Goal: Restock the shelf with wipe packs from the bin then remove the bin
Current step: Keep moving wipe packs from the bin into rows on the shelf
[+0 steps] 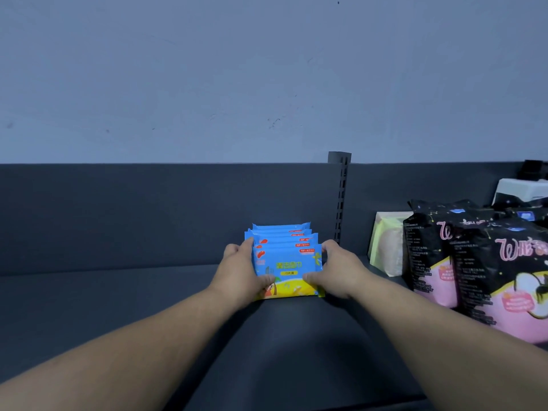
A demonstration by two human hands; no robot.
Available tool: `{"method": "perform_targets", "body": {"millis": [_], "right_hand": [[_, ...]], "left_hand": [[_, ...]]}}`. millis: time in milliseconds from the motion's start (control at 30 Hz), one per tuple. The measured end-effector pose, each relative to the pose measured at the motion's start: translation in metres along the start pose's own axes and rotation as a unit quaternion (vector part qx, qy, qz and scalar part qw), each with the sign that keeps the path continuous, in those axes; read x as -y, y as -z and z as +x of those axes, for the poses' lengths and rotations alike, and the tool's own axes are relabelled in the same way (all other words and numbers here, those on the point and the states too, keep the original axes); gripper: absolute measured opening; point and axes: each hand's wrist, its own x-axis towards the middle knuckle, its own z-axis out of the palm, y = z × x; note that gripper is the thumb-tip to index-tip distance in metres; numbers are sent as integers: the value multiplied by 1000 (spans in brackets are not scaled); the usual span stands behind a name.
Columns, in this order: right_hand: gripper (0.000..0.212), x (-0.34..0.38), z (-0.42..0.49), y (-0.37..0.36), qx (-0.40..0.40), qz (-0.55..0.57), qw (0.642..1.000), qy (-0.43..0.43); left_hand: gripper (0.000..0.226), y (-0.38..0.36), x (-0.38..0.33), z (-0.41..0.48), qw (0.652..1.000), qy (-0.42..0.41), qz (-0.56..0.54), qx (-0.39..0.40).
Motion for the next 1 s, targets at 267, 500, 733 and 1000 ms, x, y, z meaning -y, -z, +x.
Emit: {"method": "perform_targets", "body": {"millis": [267,500,733,1000], "right_hand": [[53,-8,8,2,14,25,1000,1],[78,-12,-10,9,-27,-2,999,-23],[70,-9,-79,38,-134,-62,986,-71],[67,-13,-209,36,-254,-215,927,-175]], "left_hand": [[96,-1,3,4,999,18,-6,-36],[89,12,-2,-4,998,-17,26,-47],[82,22,-41,-25,979,-159,113,-49],[77,-13,-85,-102,932,-336,137,-3]]}}
